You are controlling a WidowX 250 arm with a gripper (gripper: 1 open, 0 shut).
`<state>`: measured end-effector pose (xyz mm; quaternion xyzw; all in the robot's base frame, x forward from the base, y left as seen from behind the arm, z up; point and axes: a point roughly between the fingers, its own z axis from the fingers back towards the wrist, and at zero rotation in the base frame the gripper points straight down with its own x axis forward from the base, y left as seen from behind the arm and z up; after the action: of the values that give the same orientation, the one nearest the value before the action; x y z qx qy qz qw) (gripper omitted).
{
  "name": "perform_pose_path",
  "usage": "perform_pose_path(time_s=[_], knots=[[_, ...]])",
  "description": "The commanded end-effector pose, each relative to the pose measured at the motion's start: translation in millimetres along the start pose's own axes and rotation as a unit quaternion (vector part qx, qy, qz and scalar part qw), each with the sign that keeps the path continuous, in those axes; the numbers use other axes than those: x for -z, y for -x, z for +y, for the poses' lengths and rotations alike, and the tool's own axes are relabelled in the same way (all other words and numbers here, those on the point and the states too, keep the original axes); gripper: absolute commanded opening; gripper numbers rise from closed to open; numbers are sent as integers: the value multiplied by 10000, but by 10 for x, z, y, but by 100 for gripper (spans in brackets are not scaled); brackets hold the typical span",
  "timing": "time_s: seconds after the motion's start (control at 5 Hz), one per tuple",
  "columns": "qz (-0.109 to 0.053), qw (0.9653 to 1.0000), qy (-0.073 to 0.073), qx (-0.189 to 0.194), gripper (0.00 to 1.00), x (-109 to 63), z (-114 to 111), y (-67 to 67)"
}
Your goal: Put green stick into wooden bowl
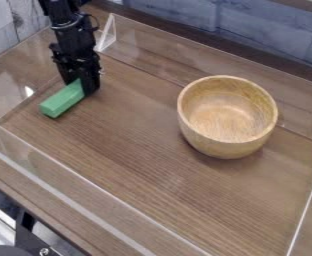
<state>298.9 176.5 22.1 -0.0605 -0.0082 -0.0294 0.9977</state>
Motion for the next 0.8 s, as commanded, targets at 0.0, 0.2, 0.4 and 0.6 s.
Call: perform_pose_path(time_s=[0.0, 0.2, 0.4, 0.6], knots=[[-350, 9993, -145, -81, 0, -381, -7, -75], [-454, 9983, -126, -334, 0, -589, -98, -89], [-549, 9976, -59, -418, 0, -783, -369, -191], [-584, 9979, 24, -293, 0, -782, -672, -385]])
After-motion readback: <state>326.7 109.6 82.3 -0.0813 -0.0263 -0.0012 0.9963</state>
